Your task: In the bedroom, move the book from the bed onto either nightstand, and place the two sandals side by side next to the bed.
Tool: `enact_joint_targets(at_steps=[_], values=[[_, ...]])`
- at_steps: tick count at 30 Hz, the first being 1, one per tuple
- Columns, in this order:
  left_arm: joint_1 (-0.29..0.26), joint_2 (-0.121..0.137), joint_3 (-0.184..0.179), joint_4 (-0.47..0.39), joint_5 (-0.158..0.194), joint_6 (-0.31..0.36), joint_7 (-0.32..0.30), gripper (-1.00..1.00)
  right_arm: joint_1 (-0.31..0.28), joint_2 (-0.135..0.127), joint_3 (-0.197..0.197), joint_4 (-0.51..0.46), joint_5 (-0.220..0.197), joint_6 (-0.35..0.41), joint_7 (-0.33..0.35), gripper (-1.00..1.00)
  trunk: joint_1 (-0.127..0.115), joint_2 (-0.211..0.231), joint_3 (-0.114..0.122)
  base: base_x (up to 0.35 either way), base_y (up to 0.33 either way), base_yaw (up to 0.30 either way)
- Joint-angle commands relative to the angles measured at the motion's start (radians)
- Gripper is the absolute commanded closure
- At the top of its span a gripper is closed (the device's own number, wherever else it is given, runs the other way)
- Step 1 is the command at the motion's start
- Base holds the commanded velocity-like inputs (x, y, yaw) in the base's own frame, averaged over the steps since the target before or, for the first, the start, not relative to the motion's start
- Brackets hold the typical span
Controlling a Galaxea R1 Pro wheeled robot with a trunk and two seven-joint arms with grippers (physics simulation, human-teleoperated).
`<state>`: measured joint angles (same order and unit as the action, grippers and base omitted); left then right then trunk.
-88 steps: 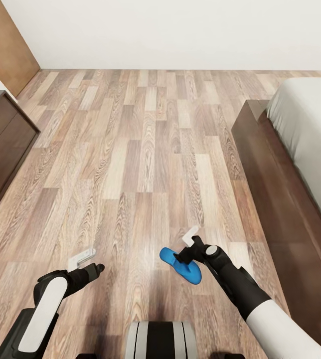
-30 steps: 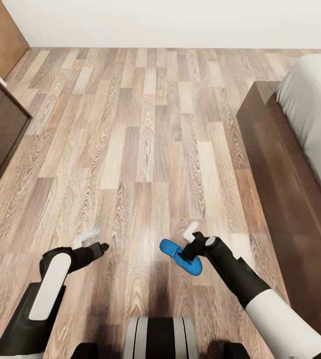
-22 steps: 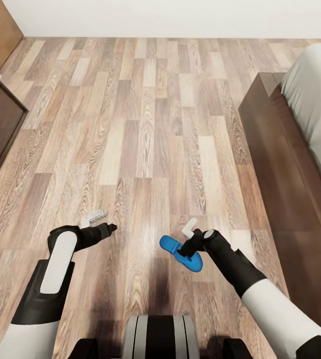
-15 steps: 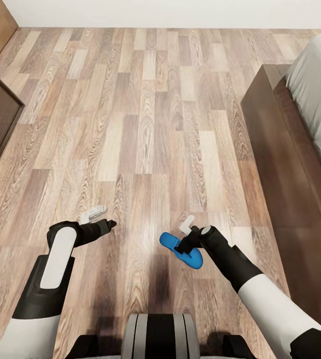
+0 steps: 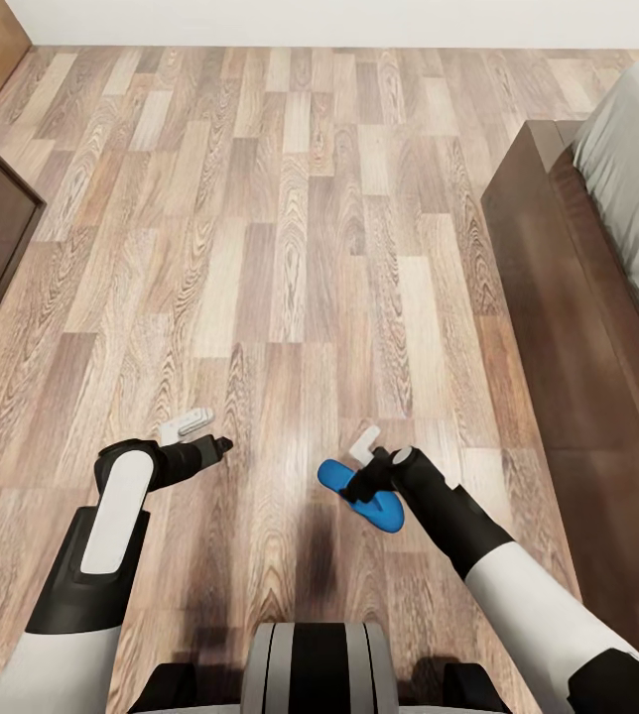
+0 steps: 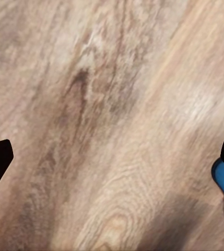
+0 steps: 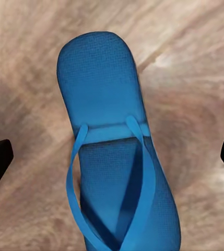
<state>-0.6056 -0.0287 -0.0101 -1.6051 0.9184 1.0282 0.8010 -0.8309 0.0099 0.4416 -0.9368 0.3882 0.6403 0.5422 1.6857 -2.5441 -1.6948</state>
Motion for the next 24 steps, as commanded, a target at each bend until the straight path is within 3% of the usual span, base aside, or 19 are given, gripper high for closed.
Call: enact_joint_targets(at_steps=[1, 6, 14, 24], values=[[0.0, 0.0, 0.0, -0.001, 0.01, 0.002, 0.01, -1.0, 0.0, 0.0, 0.002, 0.004, 0.011, 0.002, 0.008, -1.0, 0.0, 0.0, -0.001, 0.0, 0.0, 0.0], [0.0, 0.0, -0.001, -0.001, 0.01, 0.002, 0.01, -1.0, 0.0, 0.001, 0.007, 0.031, 0.023, 0.0, 0.006, -1.0, 0.0, 0.0, -0.001, 0.0, 0.0, 0.0], [0.0, 0.0, -0.002, -0.001, 0.01, 0.002, 0.011, -1.0, 0.0, 0.001, 0.023, 0.083, 0.109, -0.014, 0.003, -1.0, 0.0, 0.0, -0.001, 0.0, 0.0, 0.0], [0.0, 0.0, -0.002, -0.001, 0.01, 0.002, 0.011, -1.0, 0.0, 0.0, 0.027, 0.092, 0.13, -0.02, 0.002, -1.0, 0.0, 0.0, -0.001, 0.0, 0.0, 0.0]])
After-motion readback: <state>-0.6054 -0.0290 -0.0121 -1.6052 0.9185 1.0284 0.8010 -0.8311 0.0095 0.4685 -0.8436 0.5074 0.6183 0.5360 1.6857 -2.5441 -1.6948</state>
